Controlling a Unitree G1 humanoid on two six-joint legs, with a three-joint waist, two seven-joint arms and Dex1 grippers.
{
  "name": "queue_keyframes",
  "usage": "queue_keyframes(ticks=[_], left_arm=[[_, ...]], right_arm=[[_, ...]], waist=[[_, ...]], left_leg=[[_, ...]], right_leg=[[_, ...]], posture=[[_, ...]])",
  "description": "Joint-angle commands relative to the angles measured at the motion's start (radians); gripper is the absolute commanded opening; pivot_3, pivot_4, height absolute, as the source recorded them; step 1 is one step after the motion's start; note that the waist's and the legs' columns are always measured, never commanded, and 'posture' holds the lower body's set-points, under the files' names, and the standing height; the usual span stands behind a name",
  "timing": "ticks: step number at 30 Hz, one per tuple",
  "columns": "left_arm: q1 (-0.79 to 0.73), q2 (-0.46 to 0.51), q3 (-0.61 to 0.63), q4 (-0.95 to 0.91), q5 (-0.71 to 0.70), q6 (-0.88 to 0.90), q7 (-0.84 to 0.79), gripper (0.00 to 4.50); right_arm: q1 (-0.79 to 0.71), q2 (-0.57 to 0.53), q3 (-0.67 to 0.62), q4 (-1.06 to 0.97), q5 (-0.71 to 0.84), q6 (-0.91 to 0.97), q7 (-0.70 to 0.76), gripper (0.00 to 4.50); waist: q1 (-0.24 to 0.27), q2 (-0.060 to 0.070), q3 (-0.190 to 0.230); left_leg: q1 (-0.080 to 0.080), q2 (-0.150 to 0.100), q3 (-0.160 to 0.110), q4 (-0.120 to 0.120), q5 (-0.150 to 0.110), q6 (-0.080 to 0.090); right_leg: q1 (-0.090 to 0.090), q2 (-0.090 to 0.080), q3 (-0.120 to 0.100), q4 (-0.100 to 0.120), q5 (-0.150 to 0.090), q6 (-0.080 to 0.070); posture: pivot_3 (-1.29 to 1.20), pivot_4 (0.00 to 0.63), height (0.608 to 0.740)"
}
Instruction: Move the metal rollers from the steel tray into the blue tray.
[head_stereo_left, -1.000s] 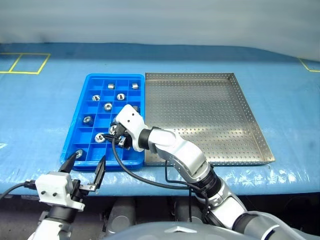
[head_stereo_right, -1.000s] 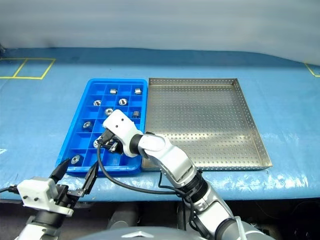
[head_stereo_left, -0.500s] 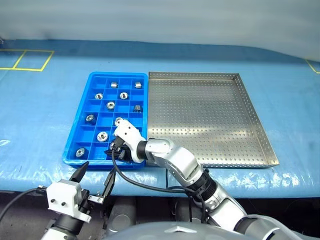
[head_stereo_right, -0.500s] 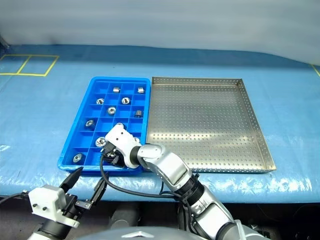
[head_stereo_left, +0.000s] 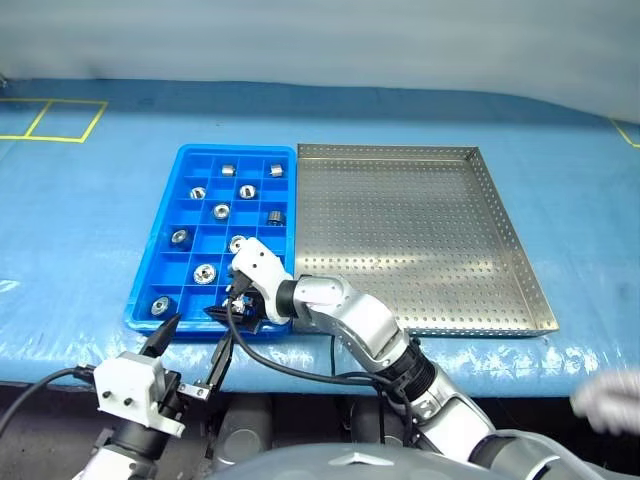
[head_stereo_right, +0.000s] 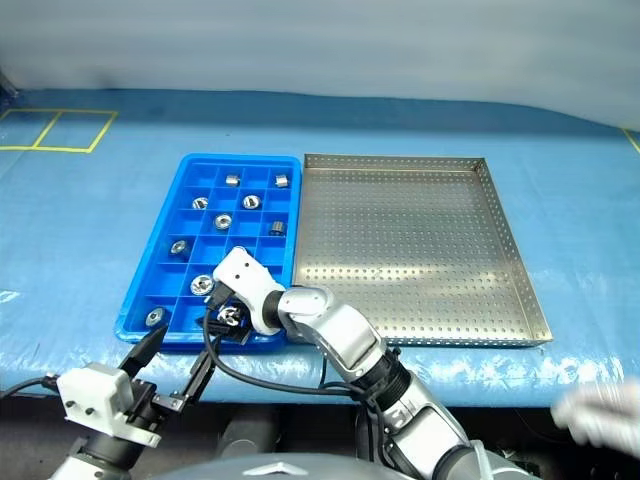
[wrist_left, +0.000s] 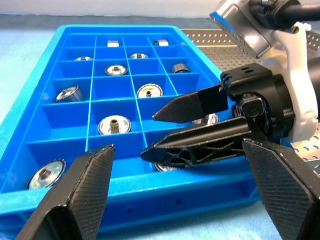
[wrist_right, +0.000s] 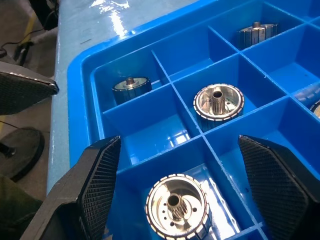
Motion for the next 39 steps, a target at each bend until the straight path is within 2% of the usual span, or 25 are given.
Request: queue_keyframes(ticks=[1, 13, 19, 39], left_arm=[[-0.042, 0.021, 0.001, -0.012, -0.025, 0.015, -0.013, 4.5], [-0.115, 0.051, -0.013, 0.016, -0.052, 0.057, -0.027, 4.5], [-0.122, 0.051, -0.008, 0.022, -0.054, 0.059, -0.034, 4.5], [-0.157, 0.052, 0.001, 0.037, -0.056, 0.067, -0.039, 4.5]], right_arm=[[0.0, -0.02, -0.044, -0.112, 0.059, -0.038, 0.062, 3.99], [0.044, -0.098, -0.078, -0.201, 0.085, -0.023, 0.069, 3.99], [0.052, -0.098, -0.071, -0.209, 0.085, -0.018, 0.061, 3.99], [0.055, -0.096, -0.062, -0.21, 0.084, -0.021, 0.055, 3.99]], waist=[[0.0, 0.0, 0.0], [-0.031, 0.0, 0.0], [-0.044, 0.0, 0.0], [-0.045, 0.0, 0.0]], left_leg=[[0.0, 0.0, 0.0, 0.001, 0.0, 0.0], [0.0, 0.0, 0.0, 0.003, 0.0, 0.0], [0.001, 0.0, 0.0, 0.004, 0.0, 0.0], [0.001, 0.0, 0.0, 0.006, 0.0, 0.0]], right_leg=[[0.0, 0.0, 0.0, 0.0, 0.0, 0.0], [0.001, 0.0, 0.0, 0.002, 0.001, 0.001], [0.002, 0.0, 0.0, 0.003, 0.001, 0.001], [0.003, 0.0, 0.0, 0.004, 0.002, 0.002]], posture=[[0.21, 0.15, 0.74], [0.16, 0.15, 0.74], [0.15, 0.15, 0.74], [0.15, 0.15, 0.74]])
